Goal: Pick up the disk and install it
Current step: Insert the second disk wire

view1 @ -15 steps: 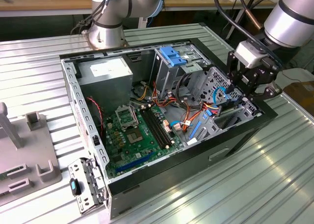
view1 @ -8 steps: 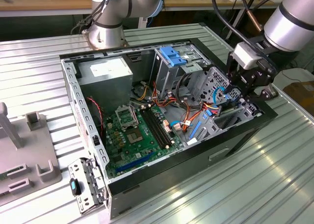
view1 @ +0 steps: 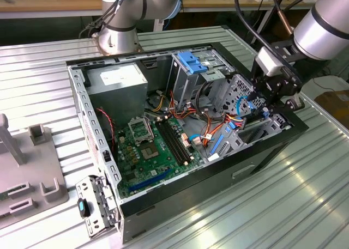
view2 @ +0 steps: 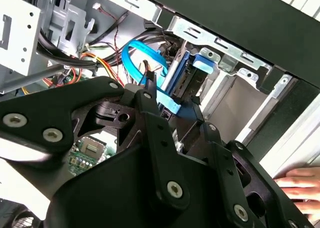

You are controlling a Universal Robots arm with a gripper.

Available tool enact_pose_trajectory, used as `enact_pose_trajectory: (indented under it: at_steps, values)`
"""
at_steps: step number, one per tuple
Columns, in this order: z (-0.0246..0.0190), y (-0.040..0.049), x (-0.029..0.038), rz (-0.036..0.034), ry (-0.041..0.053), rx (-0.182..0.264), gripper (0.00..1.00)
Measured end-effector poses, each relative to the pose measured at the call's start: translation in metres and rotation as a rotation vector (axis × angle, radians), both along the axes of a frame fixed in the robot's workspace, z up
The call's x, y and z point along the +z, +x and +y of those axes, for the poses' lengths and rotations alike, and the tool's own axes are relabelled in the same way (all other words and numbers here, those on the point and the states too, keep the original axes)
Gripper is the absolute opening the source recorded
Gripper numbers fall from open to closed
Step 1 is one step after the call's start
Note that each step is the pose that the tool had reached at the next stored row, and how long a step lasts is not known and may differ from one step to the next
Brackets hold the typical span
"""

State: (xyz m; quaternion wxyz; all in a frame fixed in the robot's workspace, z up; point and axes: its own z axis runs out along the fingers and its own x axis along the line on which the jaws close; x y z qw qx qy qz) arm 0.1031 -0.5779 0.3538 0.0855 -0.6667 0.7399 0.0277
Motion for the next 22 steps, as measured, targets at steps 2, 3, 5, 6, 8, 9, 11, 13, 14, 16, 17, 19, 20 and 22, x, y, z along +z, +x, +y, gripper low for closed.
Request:
enact_pose_trajectory:
  at_steps: [2,3,5,6,8,9,11,13,14,16,17,19,20,22]
  values:
    - [-0.0001,0.0,0.0005,0.0,0.0,-0.021,0.42]
    - [-0.0006,0.0,0.0014,0.0,-0.0002,-0.027,0.42]
    - [-0.0016,0.0,0.0048,0.0,-0.0001,-0.036,0.42]
    - [-0.0017,0.0,0.0052,0.0,0.0003,-0.042,0.42]
    - [-0.0019,-0.0001,0.0046,-0.0001,-0.0024,-0.06,0.42]
    - [-0.0019,-0.0002,0.0043,0.0,-0.0028,-0.069,0.42]
    - [-0.0019,-0.0011,0.0039,0.0001,-0.003,-0.084,0.42]
    - [-0.0019,-0.0011,0.0039,0.0,-0.003,-0.084,0.42]
    - [-0.0019,-0.0012,0.0039,0.0,-0.0029,-0.084,0.42]
    - [-0.0019,-0.005,0.0038,-0.0004,-0.0028,-0.085,0.42]
    - [-0.0019,-0.0067,0.0038,-0.0006,-0.0027,-0.085,0.42]
    - [-0.0019,-0.0059,0.0023,0.0017,-0.0029,-0.085,0.42]
    - [-0.0019,-0.0045,-0.0001,0.0055,-0.0033,-0.087,0.42]
    - [-0.0019,-0.0044,-0.0002,0.0057,-0.0031,-0.088,0.42]
